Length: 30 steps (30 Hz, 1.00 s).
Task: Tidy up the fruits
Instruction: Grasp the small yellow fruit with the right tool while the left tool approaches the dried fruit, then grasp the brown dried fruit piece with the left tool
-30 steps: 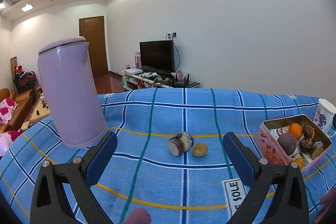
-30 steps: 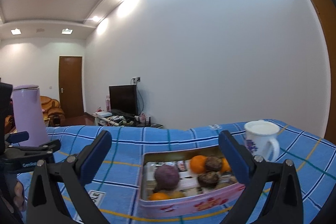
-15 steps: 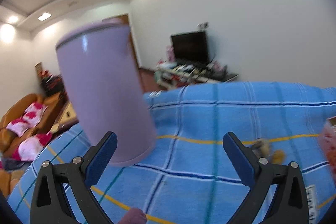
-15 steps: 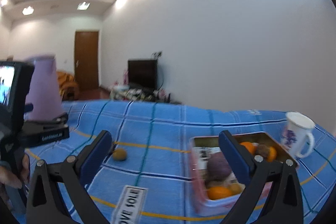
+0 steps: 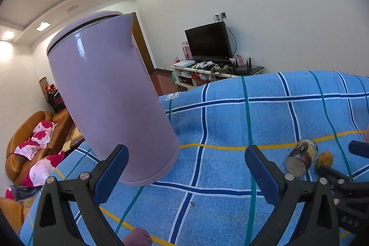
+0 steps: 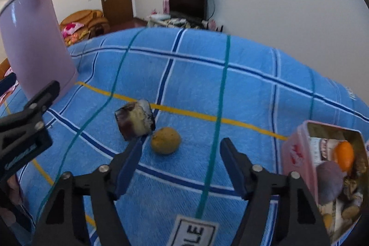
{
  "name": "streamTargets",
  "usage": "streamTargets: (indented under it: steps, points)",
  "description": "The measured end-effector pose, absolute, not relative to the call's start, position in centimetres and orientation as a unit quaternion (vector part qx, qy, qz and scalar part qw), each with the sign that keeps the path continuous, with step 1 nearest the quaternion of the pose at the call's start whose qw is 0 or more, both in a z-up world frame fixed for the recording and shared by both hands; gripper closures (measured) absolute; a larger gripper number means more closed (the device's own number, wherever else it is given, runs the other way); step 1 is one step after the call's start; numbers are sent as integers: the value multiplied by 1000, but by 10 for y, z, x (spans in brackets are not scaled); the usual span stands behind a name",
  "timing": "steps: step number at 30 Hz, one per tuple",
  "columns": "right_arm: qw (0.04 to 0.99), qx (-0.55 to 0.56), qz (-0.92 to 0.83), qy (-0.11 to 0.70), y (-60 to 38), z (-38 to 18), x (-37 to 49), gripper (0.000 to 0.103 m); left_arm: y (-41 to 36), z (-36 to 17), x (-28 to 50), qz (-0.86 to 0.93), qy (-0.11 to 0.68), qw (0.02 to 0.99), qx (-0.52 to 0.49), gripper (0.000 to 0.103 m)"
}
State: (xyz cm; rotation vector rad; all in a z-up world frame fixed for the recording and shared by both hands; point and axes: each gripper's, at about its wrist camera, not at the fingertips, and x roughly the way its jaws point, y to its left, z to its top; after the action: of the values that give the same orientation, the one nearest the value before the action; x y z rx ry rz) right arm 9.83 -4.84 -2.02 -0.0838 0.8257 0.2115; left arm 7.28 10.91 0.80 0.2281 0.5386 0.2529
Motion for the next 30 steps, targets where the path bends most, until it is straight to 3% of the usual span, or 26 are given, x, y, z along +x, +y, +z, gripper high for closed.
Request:
streamTargets:
  steps: [2,4,6,7,21,30]
  points:
    - [903,-45,102,415,-47,-25,107,47,110,7,73,122,265,950,110,1]
    - [899,-42,113,422,-46,-29,111,53,108,7,72,114,266,951,110,1]
    - [895,-42,121,428,-45,-31,112,68,106,5,73,109,266,951,115,1]
    - [895,-46,124,425,-43,-30,112,70,104,4,73,106,266,951,118,1]
    - [955,-30,98,278,-69,7,30,70,80,9,54,-11,254,961,111,1]
    - [965,-16,85,247,-96,16,-6,70,45,-2,82,-85,347,928,101,1]
